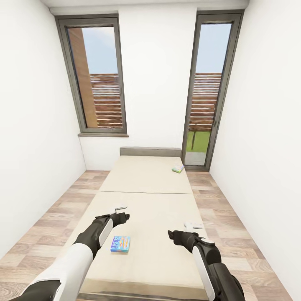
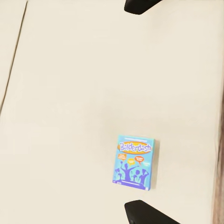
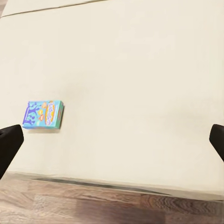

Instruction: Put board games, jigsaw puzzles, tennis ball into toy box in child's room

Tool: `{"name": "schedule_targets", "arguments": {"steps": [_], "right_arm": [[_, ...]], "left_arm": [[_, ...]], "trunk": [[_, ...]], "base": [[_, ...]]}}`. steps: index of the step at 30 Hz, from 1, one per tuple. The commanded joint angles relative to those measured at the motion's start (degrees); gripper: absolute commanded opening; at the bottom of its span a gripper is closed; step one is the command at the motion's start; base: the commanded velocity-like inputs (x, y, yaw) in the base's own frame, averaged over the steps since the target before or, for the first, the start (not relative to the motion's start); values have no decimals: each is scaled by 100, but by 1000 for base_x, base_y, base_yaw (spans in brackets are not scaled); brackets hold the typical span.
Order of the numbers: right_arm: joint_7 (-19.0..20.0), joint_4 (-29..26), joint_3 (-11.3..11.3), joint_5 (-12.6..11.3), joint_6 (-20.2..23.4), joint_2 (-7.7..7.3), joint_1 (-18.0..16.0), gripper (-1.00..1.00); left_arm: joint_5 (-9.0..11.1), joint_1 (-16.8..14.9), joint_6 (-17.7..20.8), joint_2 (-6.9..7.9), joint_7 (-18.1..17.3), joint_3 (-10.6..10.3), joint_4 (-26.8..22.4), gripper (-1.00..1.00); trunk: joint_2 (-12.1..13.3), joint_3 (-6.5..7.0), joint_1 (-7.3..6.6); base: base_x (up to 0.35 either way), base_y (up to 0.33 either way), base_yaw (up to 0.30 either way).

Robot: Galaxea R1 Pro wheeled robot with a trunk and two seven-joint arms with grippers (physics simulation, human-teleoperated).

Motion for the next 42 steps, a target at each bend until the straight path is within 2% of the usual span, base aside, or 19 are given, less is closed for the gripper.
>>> {"name": "schedule_targets", "arguments": {"steps": [1, 16, 21, 22, 24, 35, 42], "right_arm": [[-27, -7, 1, -48, 24, 0, -5, 100], [-22, -77, 19, -36, 63, -1, -5, 100], [-26, -175, 25, -37, 84, 0, -5, 100], [-26, -206, 25, -38, 88, 0, -5, 100], [-26, -312, 26, -40, 98, 0, 9, 100], [-19, -849, 27, -43, 225, 0, 247, 100], [-18, -1124, 34, -43, 241, 0, 402, 100]], "left_arm": [[52, -4, 36, -5, 16, 23, -12, 100], [54, -14, 179, -36, 53, 48, -34, 100], [48, -178, 339, -28, 76, 53, -196, 100], [47, -320, 1233, -22, 78, 54, -246, 100], [45, -500, 1526, -9, 83, 58, -292, 100], [54, -1230, 2026, 127, 60, 69, -309, 100], [61, -1343, 2291, 141, 20, 73, -308, 100]], "trunk": [[-13, -17, 3], [-13, -123, 3], [-13, -168, 3], [-13, -178, 3], [-13, -196, 3], [-13, -298, 3], [-13, -363, 3]], "base": [[0, 0, 0], [0, 0, 0], [0, 0, 0], [0, 0, 0], [0, 0, 0], [0, 0, 0], [0, 0, 0]]}}
